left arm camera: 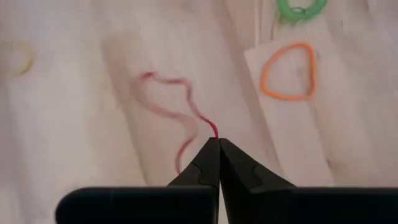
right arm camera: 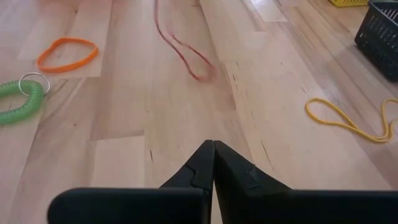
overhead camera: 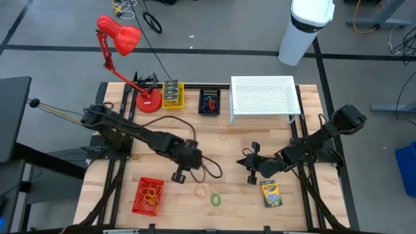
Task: Pick & Place Office Desk Supplies
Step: Put the red rubber band into the red bin, then put the yellow crayon box into the yellow bin
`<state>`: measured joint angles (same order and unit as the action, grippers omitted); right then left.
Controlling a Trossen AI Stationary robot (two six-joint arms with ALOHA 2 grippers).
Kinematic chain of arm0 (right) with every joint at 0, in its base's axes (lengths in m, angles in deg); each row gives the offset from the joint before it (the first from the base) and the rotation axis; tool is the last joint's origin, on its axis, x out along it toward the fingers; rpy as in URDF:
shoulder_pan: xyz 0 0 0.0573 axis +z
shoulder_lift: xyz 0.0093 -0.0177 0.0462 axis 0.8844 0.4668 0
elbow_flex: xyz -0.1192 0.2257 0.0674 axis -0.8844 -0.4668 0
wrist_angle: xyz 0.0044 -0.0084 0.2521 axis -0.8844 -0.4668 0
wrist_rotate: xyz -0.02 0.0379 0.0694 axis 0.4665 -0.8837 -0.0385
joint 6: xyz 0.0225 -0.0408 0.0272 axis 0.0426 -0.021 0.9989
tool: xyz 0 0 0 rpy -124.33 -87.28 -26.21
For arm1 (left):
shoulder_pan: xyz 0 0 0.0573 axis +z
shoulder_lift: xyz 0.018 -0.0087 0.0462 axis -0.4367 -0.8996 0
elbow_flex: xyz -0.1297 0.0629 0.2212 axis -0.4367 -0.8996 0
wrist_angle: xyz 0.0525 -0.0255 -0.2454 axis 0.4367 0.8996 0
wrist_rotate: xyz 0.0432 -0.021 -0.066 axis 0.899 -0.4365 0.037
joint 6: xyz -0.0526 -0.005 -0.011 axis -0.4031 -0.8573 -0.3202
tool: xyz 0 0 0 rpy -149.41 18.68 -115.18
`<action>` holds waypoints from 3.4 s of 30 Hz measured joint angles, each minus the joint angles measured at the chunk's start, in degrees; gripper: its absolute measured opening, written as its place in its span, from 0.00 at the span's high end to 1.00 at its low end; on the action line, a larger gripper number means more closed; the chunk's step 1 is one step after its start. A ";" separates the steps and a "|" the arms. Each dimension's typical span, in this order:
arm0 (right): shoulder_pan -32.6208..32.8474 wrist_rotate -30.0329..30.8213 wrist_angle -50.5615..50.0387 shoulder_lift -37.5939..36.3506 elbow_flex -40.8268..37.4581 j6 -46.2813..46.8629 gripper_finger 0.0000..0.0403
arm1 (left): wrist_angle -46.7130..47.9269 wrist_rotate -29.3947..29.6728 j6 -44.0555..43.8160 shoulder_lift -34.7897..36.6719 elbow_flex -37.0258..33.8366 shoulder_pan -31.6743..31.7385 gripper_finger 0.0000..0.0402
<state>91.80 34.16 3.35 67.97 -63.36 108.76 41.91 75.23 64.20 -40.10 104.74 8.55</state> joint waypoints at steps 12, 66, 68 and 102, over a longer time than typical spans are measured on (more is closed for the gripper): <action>0.00 0.37 1.34 0.00 0.00 -1.36 0.96 | 20.92 -4.65 -32.51 15.93 -0.02 -14.10 0.99; -0.02 0.47 2.93 0.00 0.00 -2.69 0.96 | 33.61 4.61 -63.40 4.02 0.02 -31.80 0.61; -0.02 0.45 2.93 0.00 0.00 -2.71 0.96 | 30.58 9.18 -55.67 4.02 -0.02 -31.77 0.60; 11.46 -31.98 -72.36 3.78 30.41 29.91 0.58 | -77.07 -9.00 2.60 9.79 -41.31 1.90 0.97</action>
<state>103.26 2.18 -69.02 71.75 -32.95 138.67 -35.16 66.23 66.79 -30.31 63.43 10.46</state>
